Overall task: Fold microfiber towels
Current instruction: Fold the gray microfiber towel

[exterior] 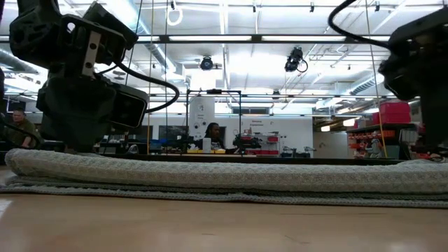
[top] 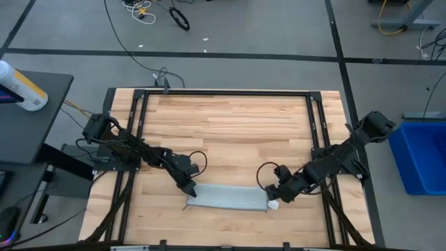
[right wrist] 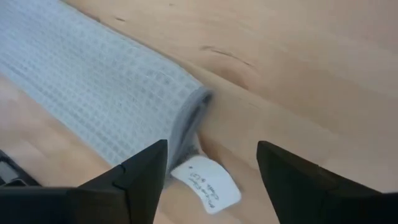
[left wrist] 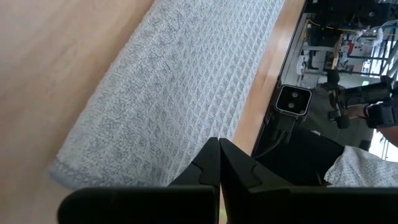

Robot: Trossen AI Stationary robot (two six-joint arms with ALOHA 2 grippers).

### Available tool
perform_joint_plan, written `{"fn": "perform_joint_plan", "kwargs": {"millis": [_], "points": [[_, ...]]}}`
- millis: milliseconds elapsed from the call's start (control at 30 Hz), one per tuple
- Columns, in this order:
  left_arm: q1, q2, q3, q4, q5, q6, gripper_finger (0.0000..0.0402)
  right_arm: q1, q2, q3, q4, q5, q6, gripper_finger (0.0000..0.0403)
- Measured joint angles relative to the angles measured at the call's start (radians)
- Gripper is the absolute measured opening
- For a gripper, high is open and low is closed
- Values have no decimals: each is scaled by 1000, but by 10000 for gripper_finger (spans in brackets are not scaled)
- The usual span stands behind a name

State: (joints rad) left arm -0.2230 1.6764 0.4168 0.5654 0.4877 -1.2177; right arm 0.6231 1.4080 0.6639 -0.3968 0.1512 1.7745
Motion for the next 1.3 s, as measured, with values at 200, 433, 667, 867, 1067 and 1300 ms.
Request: {"fn": "perform_joint_plan", "kwargs": {"millis": [200, 433, 667, 867, 1067, 1300], "points": [[0, 0, 0, -6, -1, 7, 0, -40, 52, 12, 53, -48, -46, 269], [0, 0, 1, -16, -8, 18, 0, -40, 127, 67, 59, -73, -63, 260], [0, 0, 1, -15, -12, 15, 0, -32, 224, 89, 96, -100, -65, 272], [0, 0, 1, -14, -16, 10, 0, -38, 229, 87, 119, -91, -55, 261], [0, 0, 1, -14, -16, 10, 0, -57, 237, 83, 167, -96, -70, 261], [0, 0, 1, -14, -17, 11, 0, -57, 236, 33, 267, -76, -51, 264]]}}
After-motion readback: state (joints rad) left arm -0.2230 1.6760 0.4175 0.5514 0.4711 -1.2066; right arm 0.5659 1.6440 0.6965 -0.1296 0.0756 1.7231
